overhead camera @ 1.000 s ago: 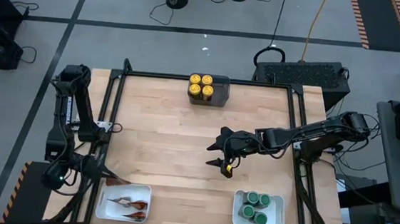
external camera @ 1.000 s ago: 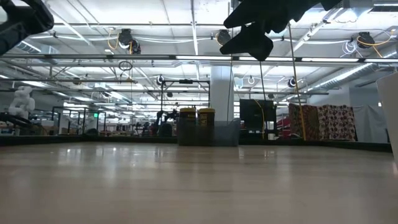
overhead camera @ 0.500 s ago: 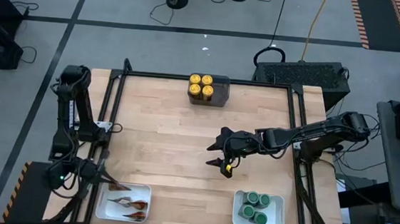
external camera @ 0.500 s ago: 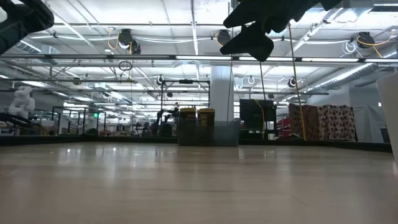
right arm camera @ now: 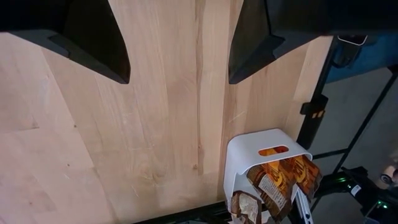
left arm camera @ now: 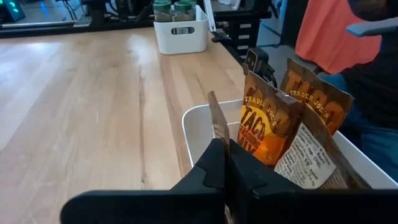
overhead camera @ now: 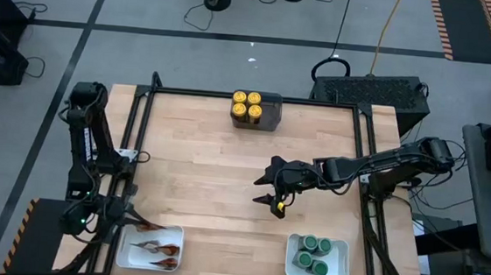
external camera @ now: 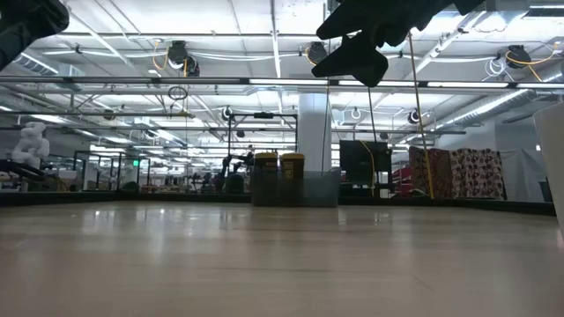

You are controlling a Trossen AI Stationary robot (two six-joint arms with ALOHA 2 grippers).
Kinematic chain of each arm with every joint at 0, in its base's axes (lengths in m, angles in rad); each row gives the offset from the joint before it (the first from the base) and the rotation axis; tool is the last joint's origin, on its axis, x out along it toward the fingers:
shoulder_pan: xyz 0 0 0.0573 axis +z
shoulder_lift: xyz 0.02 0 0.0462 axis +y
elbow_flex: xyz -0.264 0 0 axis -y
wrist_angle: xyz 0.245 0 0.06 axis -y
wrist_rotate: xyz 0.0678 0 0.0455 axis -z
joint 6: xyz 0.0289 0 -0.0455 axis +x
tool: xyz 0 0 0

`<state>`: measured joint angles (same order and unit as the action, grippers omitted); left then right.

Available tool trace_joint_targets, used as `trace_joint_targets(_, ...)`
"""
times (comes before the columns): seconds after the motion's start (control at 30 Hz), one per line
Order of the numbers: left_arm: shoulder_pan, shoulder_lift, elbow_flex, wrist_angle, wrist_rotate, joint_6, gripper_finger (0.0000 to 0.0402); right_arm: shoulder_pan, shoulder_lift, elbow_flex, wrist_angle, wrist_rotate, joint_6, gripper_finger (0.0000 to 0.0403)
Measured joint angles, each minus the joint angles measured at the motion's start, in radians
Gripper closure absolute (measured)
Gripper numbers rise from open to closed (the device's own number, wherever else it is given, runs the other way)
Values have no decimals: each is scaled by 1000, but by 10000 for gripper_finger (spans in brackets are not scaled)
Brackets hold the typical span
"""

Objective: Sort spices by type
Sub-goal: Put the orange seasoning pack into the left white bin

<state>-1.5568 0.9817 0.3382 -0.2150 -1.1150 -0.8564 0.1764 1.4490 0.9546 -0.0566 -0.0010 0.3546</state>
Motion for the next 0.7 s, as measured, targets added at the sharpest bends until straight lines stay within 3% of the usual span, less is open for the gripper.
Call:
trace_joint_targets(0.27,24,0,0,-3,8,-1,373,0,0,0,0,0,1,149)
trace_joint_targets(0.7,46,0,0,-4,8,-3,368,0,0,0,0,0,0,149)
